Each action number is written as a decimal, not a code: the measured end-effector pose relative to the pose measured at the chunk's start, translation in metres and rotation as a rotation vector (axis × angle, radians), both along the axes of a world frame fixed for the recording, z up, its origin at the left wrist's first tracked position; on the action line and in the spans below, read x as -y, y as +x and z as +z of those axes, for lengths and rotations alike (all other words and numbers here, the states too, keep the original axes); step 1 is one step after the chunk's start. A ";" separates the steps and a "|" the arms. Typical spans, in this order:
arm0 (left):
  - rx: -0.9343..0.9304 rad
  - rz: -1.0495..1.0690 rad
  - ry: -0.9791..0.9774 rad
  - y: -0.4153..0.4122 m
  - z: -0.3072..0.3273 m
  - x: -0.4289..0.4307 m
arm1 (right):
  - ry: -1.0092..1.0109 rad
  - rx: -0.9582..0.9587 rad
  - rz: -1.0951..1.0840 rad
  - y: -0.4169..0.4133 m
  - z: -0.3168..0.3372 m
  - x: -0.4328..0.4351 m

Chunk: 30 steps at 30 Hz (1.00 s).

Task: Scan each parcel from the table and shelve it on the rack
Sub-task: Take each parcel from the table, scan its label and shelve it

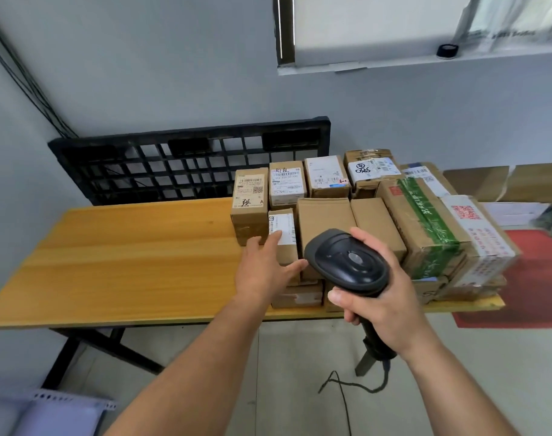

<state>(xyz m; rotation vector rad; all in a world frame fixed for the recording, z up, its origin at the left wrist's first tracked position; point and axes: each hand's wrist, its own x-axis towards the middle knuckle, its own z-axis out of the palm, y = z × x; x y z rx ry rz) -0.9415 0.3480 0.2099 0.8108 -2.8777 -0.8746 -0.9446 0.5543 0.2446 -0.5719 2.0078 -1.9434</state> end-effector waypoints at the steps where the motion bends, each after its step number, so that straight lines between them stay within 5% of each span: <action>1: -0.004 0.012 0.027 -0.001 0.000 0.002 | 0.003 -0.001 0.000 0.000 0.000 0.000; 15: -0.158 0.234 0.470 0.065 0.006 0.069 | -0.002 -0.052 0.091 0.013 0.005 0.037; 30: -0.427 0.225 0.501 0.130 0.081 0.159 | -0.105 -0.071 0.327 0.034 0.025 0.107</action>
